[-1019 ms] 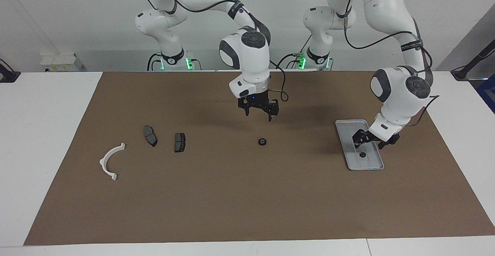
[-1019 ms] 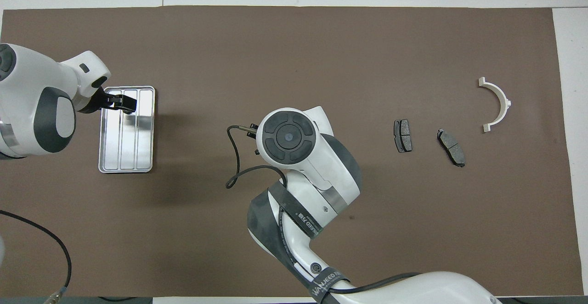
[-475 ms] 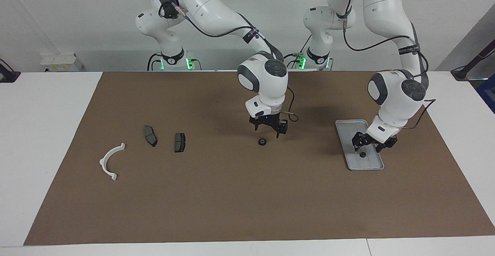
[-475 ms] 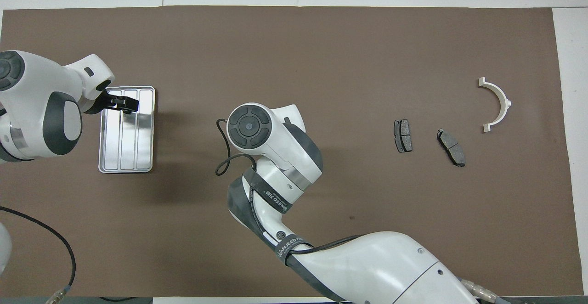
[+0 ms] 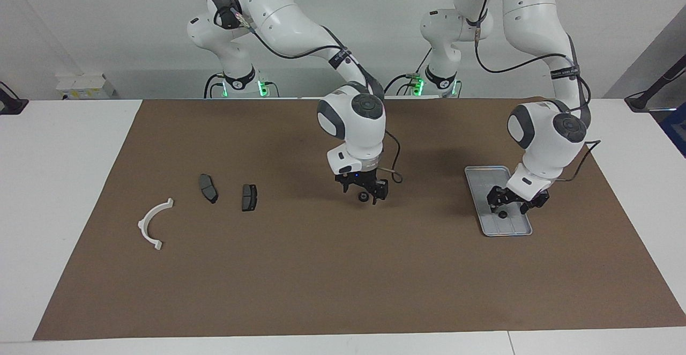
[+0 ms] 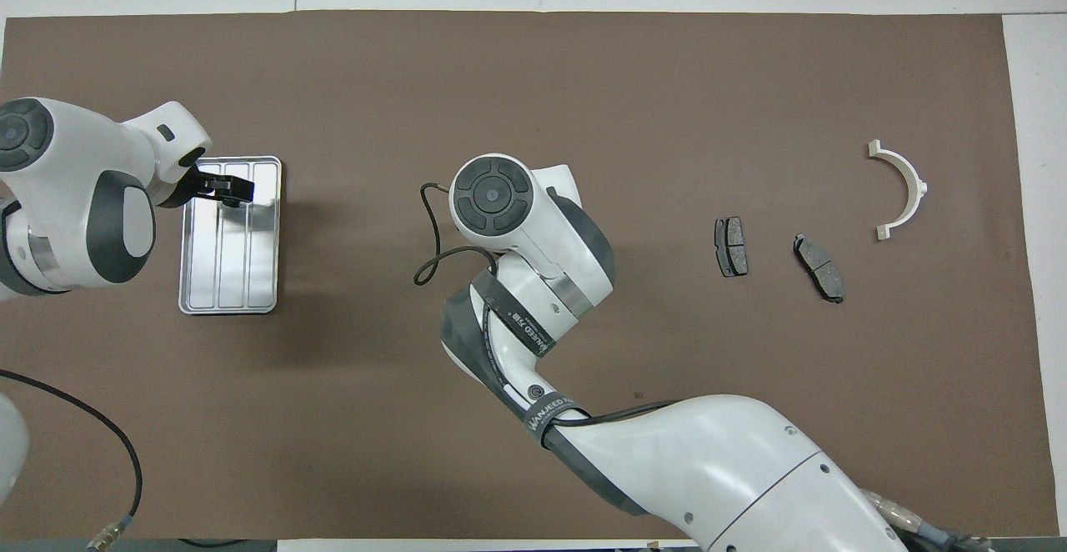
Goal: Place bearing gear from tray to pile
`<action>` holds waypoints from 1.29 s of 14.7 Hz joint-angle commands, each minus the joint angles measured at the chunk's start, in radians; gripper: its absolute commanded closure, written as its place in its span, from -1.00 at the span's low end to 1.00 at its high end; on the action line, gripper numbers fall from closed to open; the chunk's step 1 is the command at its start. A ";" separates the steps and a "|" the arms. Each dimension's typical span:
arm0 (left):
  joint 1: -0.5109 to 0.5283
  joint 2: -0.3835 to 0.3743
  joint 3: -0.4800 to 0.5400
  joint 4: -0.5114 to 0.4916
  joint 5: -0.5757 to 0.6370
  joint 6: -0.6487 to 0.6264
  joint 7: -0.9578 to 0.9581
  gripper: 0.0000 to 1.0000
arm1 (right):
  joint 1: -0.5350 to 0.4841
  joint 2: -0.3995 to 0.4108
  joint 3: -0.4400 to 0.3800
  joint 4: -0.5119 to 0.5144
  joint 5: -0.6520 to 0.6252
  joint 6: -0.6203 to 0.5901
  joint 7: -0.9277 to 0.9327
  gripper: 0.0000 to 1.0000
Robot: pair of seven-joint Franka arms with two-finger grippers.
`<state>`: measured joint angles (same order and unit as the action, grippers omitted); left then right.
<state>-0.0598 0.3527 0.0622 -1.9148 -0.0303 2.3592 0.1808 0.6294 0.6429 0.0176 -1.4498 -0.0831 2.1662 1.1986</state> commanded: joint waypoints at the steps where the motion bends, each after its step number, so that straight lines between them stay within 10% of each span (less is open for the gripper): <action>1: 0.006 -0.001 -0.001 -0.053 -0.016 0.080 0.025 -0.82 | -0.005 0.007 0.010 -0.003 0.000 0.021 0.018 -1.00; 11: 0.006 0.006 -0.001 -0.084 -0.016 0.127 0.025 -0.74 | 0.027 0.032 0.015 -0.012 -0.018 0.029 -0.017 -1.00; 17: 0.008 0.006 -0.001 -0.079 -0.016 0.120 0.023 0.70 | 0.026 0.034 0.015 -0.027 -0.038 0.029 -0.031 -0.97; 19: 0.008 0.006 -0.001 -0.070 -0.017 0.107 0.023 0.90 | 0.021 0.032 0.015 -0.037 -0.040 0.035 -0.031 -0.90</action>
<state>-0.0607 0.3585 0.0487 -1.9749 -0.0400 2.4581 0.1815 0.6634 0.6777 0.0267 -1.4665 -0.1039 2.1703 1.1879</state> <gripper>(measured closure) 0.762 0.000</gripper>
